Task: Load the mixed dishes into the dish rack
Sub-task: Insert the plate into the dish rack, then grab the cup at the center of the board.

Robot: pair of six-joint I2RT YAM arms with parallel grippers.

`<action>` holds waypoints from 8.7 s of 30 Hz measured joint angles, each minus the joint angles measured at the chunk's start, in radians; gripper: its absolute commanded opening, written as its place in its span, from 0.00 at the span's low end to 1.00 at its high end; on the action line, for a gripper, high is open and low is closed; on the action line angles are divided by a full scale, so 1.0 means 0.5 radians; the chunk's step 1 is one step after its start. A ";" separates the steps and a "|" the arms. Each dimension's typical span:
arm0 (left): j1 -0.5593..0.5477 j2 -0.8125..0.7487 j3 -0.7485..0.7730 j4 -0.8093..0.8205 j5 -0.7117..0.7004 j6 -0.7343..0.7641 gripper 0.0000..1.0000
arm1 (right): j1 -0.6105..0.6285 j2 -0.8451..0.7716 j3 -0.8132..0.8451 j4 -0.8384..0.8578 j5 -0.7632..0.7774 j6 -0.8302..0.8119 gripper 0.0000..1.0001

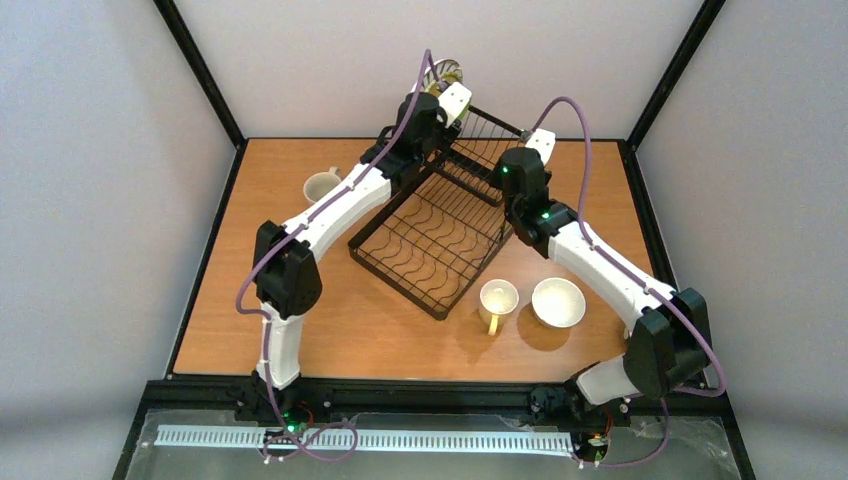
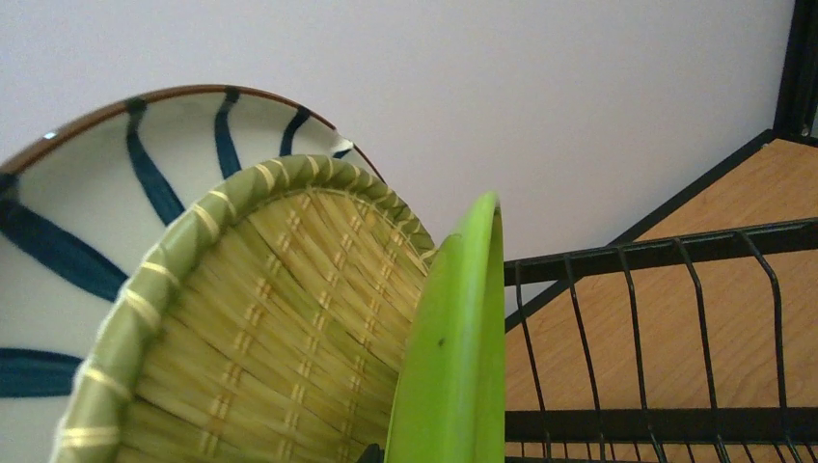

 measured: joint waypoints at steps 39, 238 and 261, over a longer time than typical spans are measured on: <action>0.034 0.076 0.087 -0.097 0.023 -0.082 0.78 | -0.002 0.051 0.023 0.062 -0.004 0.005 0.79; -0.288 -1.621 -1.834 -0.604 0.374 -1.743 0.79 | 0.500 -0.611 -0.958 -1.124 -0.372 0.704 0.02; -0.289 -1.928 -1.890 -0.604 0.617 -1.952 0.88 | 0.850 -0.883 -0.498 -1.504 -0.275 0.848 0.02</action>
